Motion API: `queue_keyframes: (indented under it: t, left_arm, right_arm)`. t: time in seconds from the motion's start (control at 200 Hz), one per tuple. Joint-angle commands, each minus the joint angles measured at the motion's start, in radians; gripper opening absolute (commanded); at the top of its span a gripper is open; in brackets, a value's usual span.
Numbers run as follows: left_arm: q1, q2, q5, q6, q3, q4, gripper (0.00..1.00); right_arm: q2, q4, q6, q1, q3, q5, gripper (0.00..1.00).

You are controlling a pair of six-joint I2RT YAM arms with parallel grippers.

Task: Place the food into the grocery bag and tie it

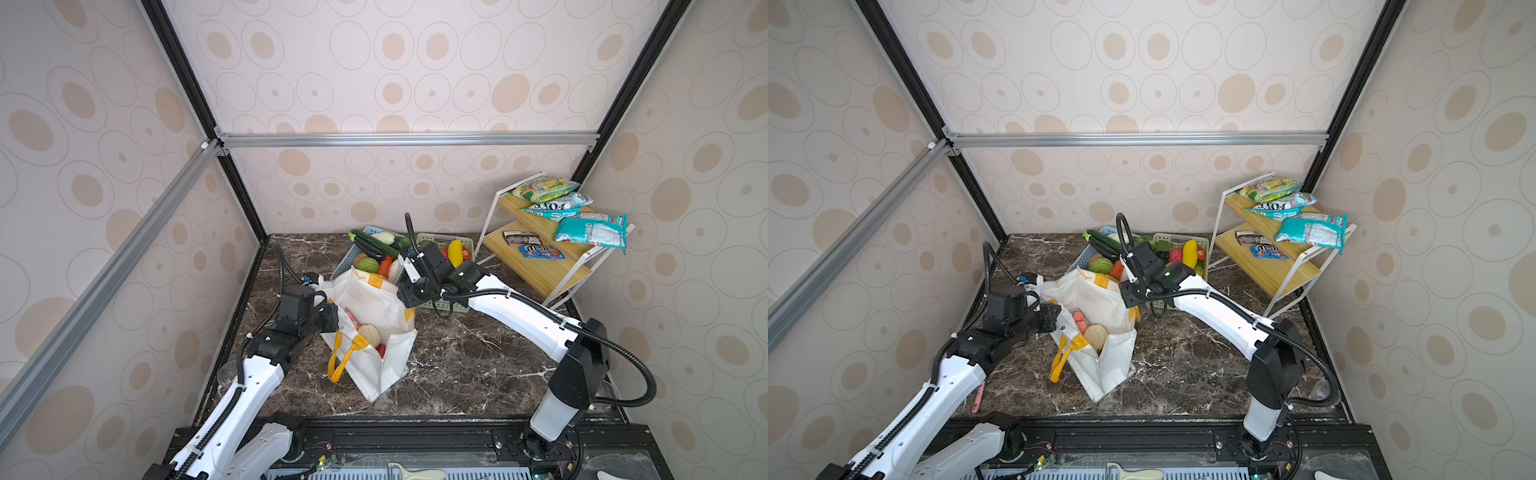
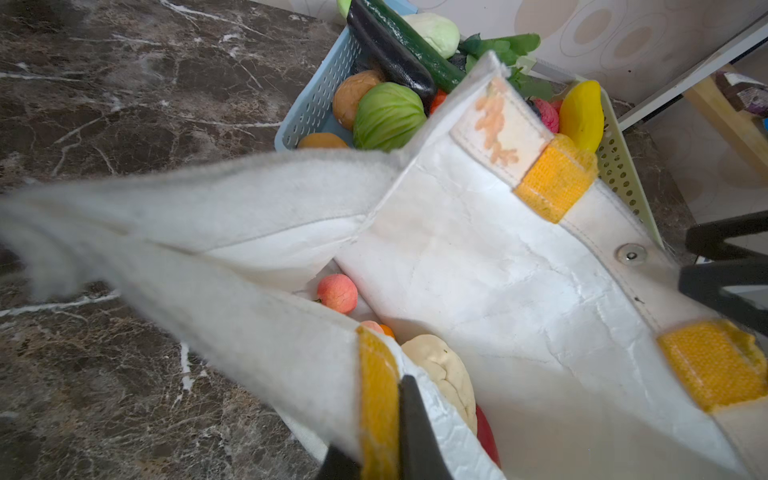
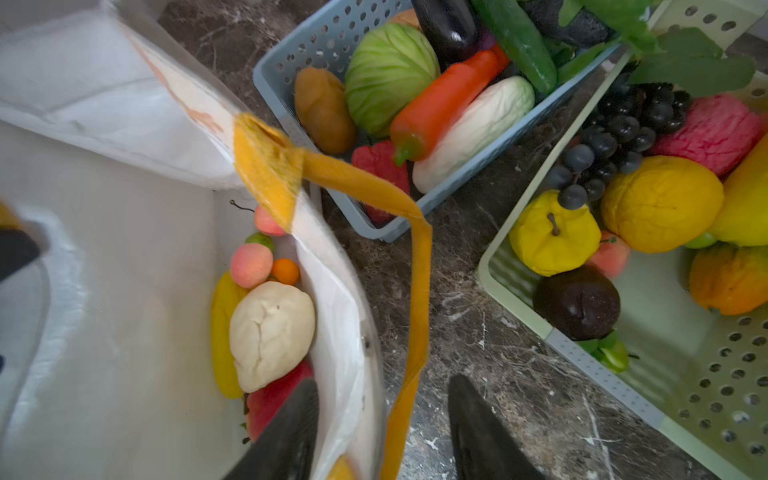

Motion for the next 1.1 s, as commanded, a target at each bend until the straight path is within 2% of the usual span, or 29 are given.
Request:
queue_keyframes:
  t: [0.0,0.245,0.295,0.405,0.52,0.785,1.095]
  left_arm:
    - [0.009,-0.021,-0.02,0.001,0.026,0.012,0.0]
    - [0.01,-0.016,-0.028,0.0,0.027,0.012,0.0]
    - [0.009,-0.015,-0.05,-0.01,0.03,0.009,0.0]
    - [0.008,-0.01,-0.113,-0.026,0.029,0.003,0.0]
    - [0.016,-0.002,-0.134,-0.031,0.027,0.022,0.0]
    - [0.059,0.038,-0.176,-0.034,0.061,0.073,0.0]
    - [0.143,0.113,-0.115,-0.046,0.075,0.183,0.0]
  right_arm:
    - [0.029,-0.022,0.011,0.009,-0.006,0.001,0.46]
    - [0.06,-0.018,0.027,0.009,0.004,-0.049,0.2]
    - [0.063,-0.015,0.034,0.01,0.004,-0.07,0.13]
    - [0.068,-0.003,0.063,0.013,0.009,-0.117,0.05]
    - [0.074,0.02,0.099,0.037,0.015,-0.143,0.03]
    - [0.093,0.102,0.231,0.12,0.05,-0.117,0.03]
    - [0.109,0.229,0.376,0.169,0.026,-0.004,0.04]
